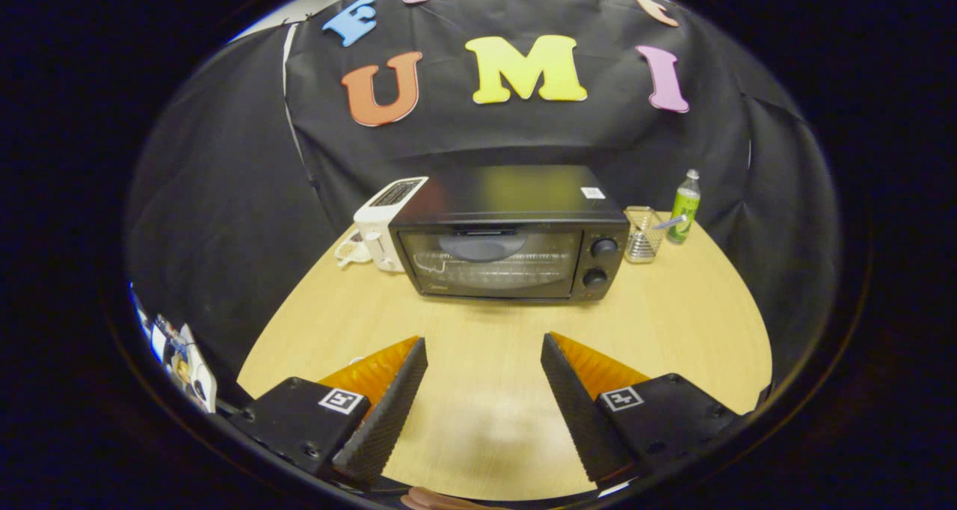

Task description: Open the toaster oven, put the food inside, and close the toaster oven door.

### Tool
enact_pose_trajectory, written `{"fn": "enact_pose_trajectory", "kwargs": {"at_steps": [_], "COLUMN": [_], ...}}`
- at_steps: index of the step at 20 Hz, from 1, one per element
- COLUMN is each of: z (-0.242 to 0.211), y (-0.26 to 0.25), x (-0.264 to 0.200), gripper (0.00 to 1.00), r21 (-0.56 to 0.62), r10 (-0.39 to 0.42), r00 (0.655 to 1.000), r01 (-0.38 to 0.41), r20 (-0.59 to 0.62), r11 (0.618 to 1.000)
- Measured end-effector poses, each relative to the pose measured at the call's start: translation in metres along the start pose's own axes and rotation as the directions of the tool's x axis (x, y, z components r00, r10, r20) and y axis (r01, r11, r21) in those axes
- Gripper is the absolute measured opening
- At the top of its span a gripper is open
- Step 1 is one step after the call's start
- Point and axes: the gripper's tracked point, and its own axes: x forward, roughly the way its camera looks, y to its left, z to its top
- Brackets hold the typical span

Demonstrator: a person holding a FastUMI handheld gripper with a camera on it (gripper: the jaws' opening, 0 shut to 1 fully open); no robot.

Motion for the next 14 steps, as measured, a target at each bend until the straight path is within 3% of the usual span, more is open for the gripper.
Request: {"fn": "enact_pose_trajectory", "kwargs": {"at_steps": [5,14], "z": [-0.034,-0.094], "y": [0.030,0.101], "x": [0.011,0.020], "gripper": [0.93,0.84], "r21": [0.013,0.079], "r10": [0.108,0.347], "r00": [0.982,0.846], "r01": [-0.107,-0.346], "r20": [-0.157,-0.404], "r11": [0.994,0.935]}}
